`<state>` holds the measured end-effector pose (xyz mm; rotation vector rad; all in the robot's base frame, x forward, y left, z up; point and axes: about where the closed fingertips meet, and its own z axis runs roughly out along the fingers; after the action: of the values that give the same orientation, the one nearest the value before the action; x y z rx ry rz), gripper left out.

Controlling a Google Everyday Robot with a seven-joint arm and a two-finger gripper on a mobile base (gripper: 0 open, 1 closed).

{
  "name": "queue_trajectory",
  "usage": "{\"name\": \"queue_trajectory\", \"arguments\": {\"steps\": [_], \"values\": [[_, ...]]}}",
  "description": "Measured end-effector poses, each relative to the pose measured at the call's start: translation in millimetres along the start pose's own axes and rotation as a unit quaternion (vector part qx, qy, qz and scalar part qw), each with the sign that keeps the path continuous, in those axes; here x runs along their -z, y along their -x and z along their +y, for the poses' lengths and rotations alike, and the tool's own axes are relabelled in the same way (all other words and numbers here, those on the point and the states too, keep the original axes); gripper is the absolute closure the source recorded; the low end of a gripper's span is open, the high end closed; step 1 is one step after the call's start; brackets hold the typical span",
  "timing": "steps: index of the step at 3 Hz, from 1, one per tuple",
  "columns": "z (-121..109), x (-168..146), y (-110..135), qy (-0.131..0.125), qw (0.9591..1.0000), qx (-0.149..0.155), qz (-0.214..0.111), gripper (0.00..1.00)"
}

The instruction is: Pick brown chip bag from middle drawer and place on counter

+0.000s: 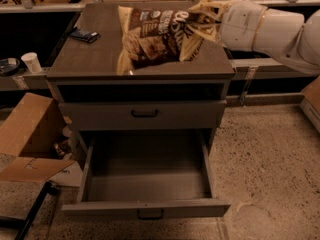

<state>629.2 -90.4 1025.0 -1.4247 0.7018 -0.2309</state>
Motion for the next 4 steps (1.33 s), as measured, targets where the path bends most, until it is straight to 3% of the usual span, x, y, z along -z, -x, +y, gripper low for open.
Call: {"name": "queue_trajectory", "arguments": {"steps": [1, 2, 4], "values": [[-3.2, -25.4, -26.8, -0.013, 0.9996, -0.024, 0.007, 1.0], [8.5, -45.8, -52.6, -0.008, 0.9984, -0.052, 0.02, 1.0], [35.4, -68.5, -92.2, 0.008, 0.9944, -0.093, 0.049, 0.58]]}}
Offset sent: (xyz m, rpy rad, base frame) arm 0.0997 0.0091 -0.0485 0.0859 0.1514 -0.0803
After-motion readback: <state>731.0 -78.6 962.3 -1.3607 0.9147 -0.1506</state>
